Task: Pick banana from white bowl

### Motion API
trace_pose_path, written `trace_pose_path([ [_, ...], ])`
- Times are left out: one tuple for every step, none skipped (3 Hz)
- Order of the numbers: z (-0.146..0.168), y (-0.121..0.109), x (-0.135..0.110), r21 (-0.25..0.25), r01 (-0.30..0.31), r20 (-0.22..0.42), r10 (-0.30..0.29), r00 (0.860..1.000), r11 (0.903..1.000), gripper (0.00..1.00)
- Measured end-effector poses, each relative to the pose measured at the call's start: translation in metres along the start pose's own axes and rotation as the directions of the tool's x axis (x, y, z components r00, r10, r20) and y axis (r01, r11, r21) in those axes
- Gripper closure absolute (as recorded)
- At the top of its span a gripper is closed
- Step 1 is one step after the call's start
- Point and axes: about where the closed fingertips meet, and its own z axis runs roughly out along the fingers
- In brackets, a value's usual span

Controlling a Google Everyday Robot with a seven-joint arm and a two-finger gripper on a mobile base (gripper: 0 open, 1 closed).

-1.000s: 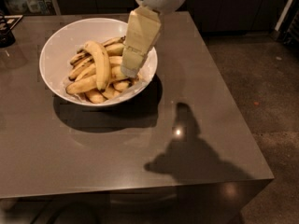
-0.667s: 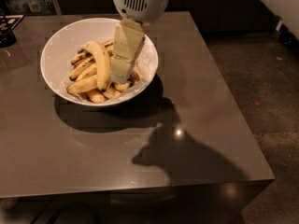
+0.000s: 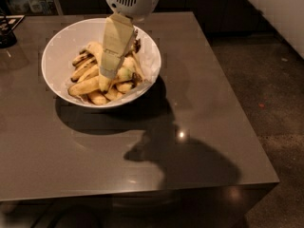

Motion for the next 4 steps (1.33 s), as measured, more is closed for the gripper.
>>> trace_pose_path([
  [0.016,-0.011,-0.023,-0.028,-0.013,-0.004,0.013,1.000,0.9995,0.07],
  [0.037,-0.021,-0.037,-0.072,-0.035,-0.019,0.034,0.999,0.9968,0.12],
  [0.056,-0.027,-0.042,-0.106,-0.062,-0.035,0.058,0.998,0.9925,0.25],
  [0.073,-0.030,-0.043,-0.138,-0.087,-0.050,0.080,0.995,0.9866,0.20],
])
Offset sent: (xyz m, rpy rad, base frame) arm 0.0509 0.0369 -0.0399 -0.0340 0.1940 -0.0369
